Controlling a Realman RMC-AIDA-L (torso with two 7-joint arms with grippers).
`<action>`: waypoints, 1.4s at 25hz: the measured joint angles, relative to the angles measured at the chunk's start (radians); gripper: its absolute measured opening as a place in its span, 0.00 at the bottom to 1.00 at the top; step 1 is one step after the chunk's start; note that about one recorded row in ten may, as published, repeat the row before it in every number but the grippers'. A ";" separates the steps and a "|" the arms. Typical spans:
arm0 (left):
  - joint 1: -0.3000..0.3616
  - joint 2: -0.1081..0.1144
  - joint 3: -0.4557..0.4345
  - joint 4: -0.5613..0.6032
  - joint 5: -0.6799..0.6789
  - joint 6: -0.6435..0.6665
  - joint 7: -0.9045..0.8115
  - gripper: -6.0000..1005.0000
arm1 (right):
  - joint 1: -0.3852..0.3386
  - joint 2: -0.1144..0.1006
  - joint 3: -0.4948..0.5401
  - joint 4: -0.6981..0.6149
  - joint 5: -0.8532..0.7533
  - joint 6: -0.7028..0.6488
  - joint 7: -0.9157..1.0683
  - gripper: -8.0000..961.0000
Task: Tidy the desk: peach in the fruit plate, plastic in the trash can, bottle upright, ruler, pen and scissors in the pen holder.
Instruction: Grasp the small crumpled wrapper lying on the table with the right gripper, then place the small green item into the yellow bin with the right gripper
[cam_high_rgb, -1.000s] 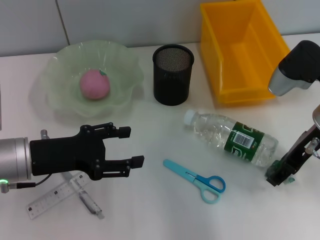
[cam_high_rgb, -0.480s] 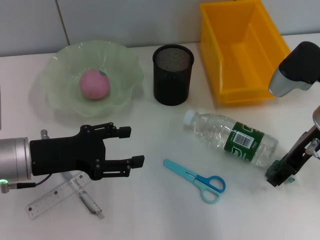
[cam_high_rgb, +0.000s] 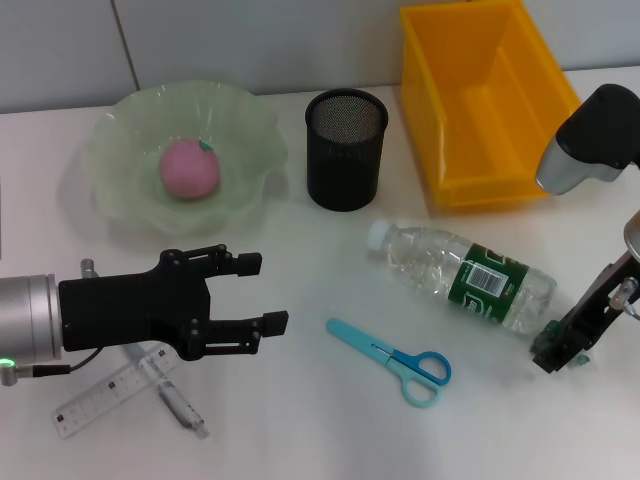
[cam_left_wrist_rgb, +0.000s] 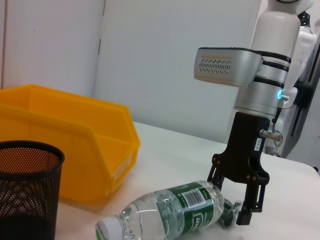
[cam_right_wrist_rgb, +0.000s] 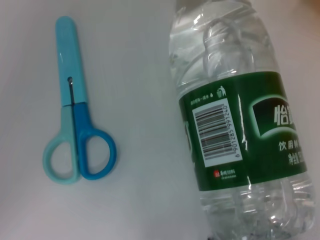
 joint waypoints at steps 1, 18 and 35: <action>0.000 0.000 0.000 0.000 0.000 0.000 0.001 0.81 | 0.000 0.000 0.000 0.003 0.000 0.001 0.001 0.68; 0.005 0.002 0.000 0.007 -0.005 0.001 0.005 0.81 | 0.007 -0.002 -0.012 0.022 -0.001 -0.010 0.016 0.49; 0.010 0.000 0.000 0.007 -0.005 0.008 0.006 0.81 | 0.053 -0.006 0.071 -0.177 0.109 -0.236 0.017 0.26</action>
